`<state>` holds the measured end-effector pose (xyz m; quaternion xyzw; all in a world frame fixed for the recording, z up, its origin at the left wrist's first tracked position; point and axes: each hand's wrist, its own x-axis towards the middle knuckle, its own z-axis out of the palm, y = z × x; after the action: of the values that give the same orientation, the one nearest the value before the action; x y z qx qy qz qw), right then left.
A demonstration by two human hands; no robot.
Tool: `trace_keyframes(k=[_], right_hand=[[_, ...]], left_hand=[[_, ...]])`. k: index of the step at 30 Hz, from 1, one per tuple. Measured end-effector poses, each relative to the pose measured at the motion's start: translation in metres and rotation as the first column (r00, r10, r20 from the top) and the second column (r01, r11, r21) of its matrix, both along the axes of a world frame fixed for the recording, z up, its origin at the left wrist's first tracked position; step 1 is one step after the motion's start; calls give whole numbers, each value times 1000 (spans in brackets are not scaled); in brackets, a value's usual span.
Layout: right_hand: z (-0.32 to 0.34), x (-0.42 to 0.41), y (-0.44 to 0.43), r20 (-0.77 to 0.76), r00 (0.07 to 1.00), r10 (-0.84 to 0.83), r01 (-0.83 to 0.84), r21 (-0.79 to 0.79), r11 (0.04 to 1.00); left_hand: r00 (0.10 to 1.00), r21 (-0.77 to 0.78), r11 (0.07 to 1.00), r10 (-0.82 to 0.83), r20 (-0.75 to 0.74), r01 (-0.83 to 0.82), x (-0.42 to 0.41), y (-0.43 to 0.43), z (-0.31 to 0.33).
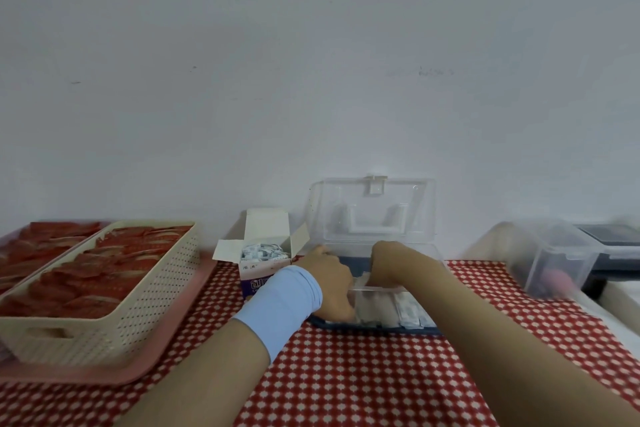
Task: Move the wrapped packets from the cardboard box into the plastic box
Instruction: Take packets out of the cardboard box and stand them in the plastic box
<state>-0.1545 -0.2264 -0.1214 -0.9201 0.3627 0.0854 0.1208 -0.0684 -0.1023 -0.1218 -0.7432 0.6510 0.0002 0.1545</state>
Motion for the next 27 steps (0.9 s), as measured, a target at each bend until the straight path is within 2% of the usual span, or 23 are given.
trace_keyframes(k=[5, 8, 13, 15, 18, 20, 22, 24, 27], right_hand=[[9, 1, 4, -17, 1000, -8, 6, -128, 992], [13, 0, 5, 29, 999, 21, -13, -232, 973], [9, -2, 4, -20, 995, 100, -102, -154, 983], [13, -5, 3, 11, 992, 123, -121, -103, 987], [31, -12, -3, 224, 970, 98, -85, -67, 994], [50, -18, -2, 415, 909, 47, -30, -45, 999], [68, -19, 5, 547, 836, 42, -18, -49, 999], [80, -15, 18, 625, 776, 89, -77, -46, 996], [84, 0, 44, 654, 729, 202, -223, -53, 973]], left_hand=[[1000, -4, 1000, 11, -5, -11, 0, 1, 0], [1000, -5, 1000, 5, 3, -5, -1, 1, 0], [1000, -33, 999, -2, -18, 2, -3, 6, 3], [994, -66, 998, 4, -106, -11, -5, 11, 11], [933, -209, 975, -11, -360, -69, -6, 25, 30], [861, -362, 922, -66, -504, -141, -3, 39, 46], [807, -498, 828, -98, -582, -258, 6, 54, 61], [790, -589, 709, -73, -608, -388, 23, 66, 71], [787, -624, 581, 48, -615, -523, 53, 78, 65]])
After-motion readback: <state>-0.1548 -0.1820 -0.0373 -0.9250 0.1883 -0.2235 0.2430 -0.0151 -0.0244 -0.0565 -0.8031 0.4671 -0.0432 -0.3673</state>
